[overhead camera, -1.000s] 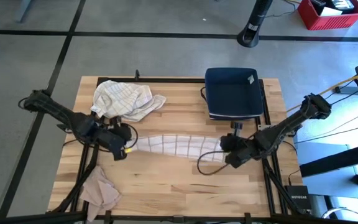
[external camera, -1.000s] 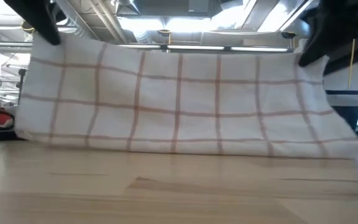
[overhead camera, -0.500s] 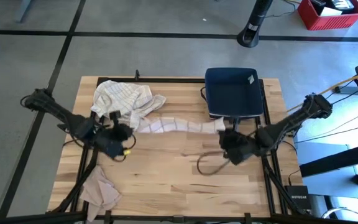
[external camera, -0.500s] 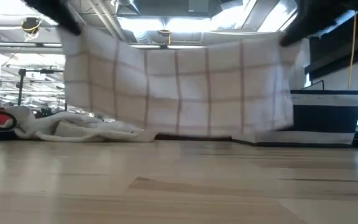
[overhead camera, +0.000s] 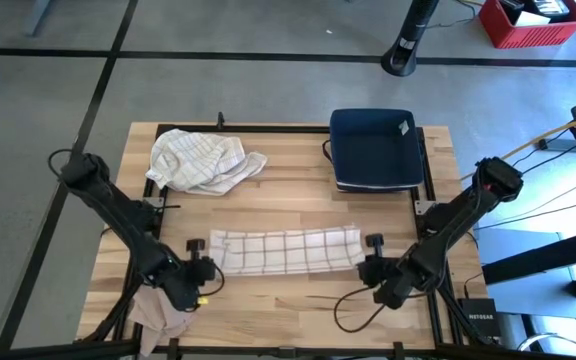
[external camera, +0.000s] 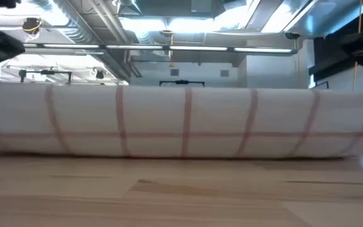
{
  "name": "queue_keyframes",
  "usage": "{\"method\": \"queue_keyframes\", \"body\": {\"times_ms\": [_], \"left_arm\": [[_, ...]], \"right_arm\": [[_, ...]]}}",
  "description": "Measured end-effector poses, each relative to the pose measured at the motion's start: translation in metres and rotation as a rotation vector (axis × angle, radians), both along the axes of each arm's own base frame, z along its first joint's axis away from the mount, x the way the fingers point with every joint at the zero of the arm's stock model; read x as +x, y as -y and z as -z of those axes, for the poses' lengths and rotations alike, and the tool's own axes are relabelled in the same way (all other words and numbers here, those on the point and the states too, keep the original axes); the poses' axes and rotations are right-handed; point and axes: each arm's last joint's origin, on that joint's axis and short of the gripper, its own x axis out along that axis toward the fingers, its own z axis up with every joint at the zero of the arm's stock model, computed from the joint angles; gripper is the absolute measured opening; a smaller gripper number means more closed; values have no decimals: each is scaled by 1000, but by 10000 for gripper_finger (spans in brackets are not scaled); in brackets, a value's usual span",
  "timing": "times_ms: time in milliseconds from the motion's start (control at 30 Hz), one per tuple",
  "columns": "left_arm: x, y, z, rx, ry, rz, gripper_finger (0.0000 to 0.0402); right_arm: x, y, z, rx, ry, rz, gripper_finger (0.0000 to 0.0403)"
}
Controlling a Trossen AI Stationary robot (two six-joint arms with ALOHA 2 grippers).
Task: Fold towel
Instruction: Fold the white patterned towel
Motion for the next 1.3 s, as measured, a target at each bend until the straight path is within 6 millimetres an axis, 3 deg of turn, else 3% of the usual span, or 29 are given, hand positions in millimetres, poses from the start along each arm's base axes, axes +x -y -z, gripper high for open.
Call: {"method": "queue_keyframes", "body": {"times_ms": [167, 300, 467, 633, 733, 833, 933, 1067, 1300], "left_arm": [[6, 9, 12, -17, -7, 6, 8], [8, 8, 17, -33, -47, 3, 42], [8, 7, 13, -219, -194, -23, 106], [13, 3, -3, -430, -318, -68, 142], [19, -7, -15, -440, -238, -104, 147], [27, -20, -21, -297, -57, -143, 143], [34, -32, -17, -109, 90, -196, 136], [32, -50, 10, -8, 22, -243, 129], [8, -70, 46, 22, -94, -387, 127]], "right_arm": [[3, -6, 1, 99, -16, -11, 36], [3, -8, 3, 147, -40, 5, 74], [-1, -10, 1, 284, -169, 30, 135], [1, -12, -17, 348, -314, 63, 180], [13, -6, -28, 318, -252, 100, 191], [27, 4, -30, 236, -117, 121, 194], [39, 20, -19, 185, -19, 148, 194], [47, 46, 8, 245, 11, 207, 195], [29, 72, 46, 307, -127, 264, 195]]}}
